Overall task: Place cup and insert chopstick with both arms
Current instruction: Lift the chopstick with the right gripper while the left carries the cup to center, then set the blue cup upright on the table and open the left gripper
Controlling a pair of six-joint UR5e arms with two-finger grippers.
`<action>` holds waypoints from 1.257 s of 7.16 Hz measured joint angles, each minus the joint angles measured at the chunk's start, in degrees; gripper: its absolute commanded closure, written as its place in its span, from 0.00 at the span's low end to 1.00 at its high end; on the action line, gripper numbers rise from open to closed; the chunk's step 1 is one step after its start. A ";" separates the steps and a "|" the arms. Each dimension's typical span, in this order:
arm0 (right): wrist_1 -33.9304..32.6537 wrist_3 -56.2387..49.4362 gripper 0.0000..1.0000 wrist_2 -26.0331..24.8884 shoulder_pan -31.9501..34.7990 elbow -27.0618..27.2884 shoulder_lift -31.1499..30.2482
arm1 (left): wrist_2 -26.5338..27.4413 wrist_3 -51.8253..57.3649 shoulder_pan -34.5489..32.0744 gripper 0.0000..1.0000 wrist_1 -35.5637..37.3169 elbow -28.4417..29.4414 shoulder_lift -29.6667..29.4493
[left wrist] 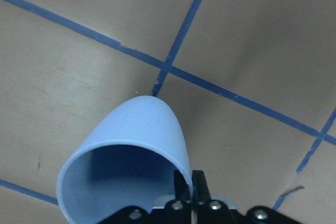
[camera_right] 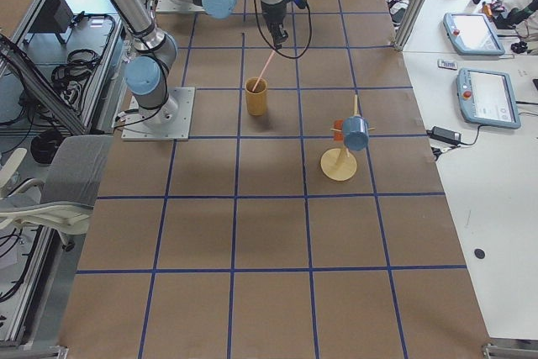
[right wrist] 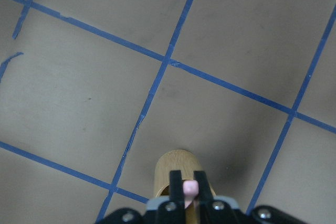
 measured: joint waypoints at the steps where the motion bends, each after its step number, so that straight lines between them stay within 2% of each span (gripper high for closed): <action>1: 2.53 2.52 1.00 -0.01 0.04 -1.95 0.13 | -1.61 -5.90 -2.34 1.00 0.87 2.84 -2.63; 3: 4.16 4.14 1.00 0.48 0.10 -4.71 0.47 | -3.31 -17.09 -7.33 1.00 3.99 8.52 -9.32; 5: 4.81 4.43 1.00 1.36 0.15 -7.92 1.82 | -3.52 -23.16 -11.60 1.00 5.37 13.36 -14.89; 8: 2.82 6.81 1.00 5.61 0.29 -11.78 4.82 | -3.26 -24.42 -15.44 1.00 3.96 14.44 -18.03; 9: 0.29 7.02 1.00 6.38 0.32 -11.83 5.36 | -3.30 -24.44 -15.92 0.29 3.81 14.36 -18.65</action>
